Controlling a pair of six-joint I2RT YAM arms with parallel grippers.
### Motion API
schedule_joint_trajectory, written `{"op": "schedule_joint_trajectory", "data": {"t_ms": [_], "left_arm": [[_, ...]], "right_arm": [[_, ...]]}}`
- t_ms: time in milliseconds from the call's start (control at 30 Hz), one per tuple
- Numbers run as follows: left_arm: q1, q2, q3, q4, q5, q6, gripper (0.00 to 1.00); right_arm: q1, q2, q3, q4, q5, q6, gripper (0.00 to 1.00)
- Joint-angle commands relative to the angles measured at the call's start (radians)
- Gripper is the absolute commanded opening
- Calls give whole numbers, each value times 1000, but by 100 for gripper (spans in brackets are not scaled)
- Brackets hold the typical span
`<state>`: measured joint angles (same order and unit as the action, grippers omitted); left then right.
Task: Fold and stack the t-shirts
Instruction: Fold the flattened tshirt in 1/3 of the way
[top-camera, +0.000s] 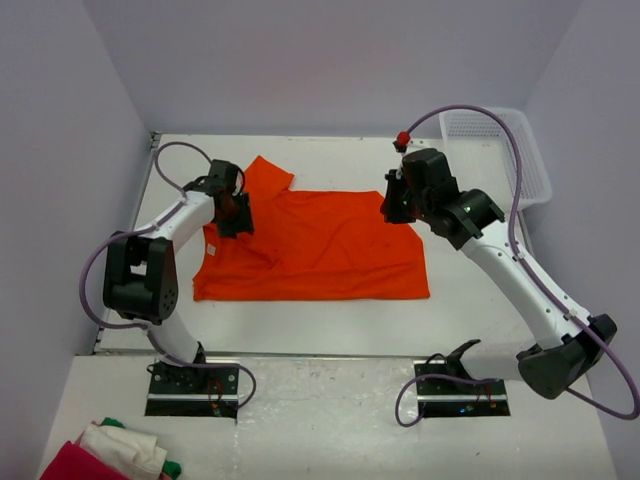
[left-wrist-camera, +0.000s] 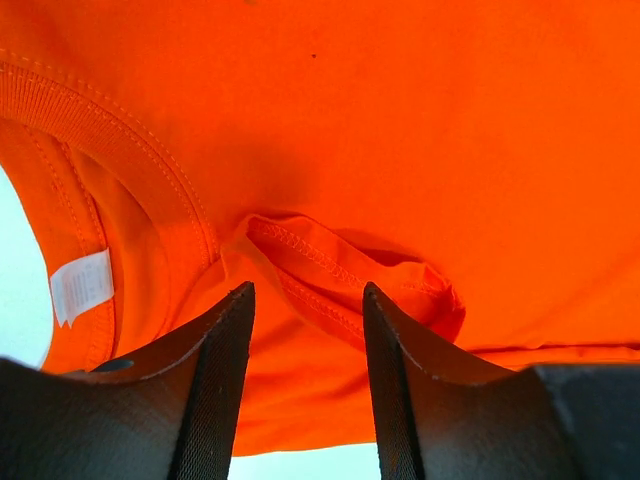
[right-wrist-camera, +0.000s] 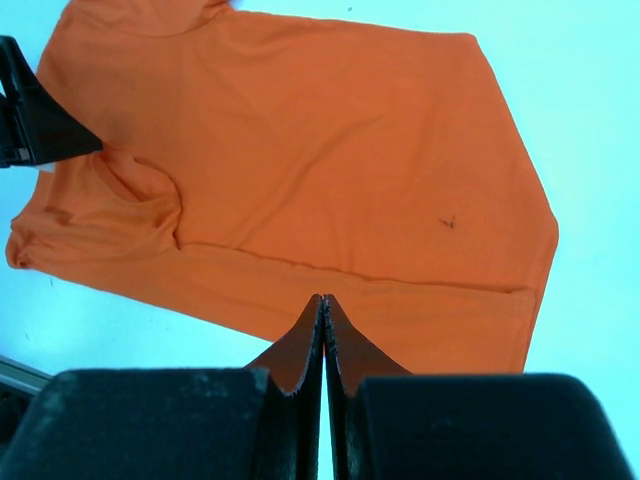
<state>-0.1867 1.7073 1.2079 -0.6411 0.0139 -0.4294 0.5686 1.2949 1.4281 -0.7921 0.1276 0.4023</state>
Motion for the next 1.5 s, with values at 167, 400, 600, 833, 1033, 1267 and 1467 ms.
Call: {"op": "schedule_joint_trajectory", "data": {"t_ms": [167, 400, 600, 833, 1033, 1267, 1467], "left_arm": [[-3, 64, 79, -17, -91, 38, 50], [-2, 110, 101, -28, -115, 37, 50], [-2, 132, 82, -20, -98, 31, 50], [-2, 126, 65, -17, -111, 35, 45], [-2, 144, 87, -23, -100, 32, 30], [-2, 152, 81, -26, -104, 31, 30], [-5, 158, 58, -28, -106, 31, 28]], "right_arm": [[-16, -14, -44, 14, -39, -25, 1], [-39, -26, -77, 33, -68, -26, 1], [-53, -34, -100, 44, -82, -30, 1], [-62, -45, -118, 50, -89, -30, 1], [-64, -54, -129, 54, -91, -29, 1], [-82, -74, -149, 56, -95, -33, 1], [-88, -78, -169, 71, -115, -30, 1]]}}
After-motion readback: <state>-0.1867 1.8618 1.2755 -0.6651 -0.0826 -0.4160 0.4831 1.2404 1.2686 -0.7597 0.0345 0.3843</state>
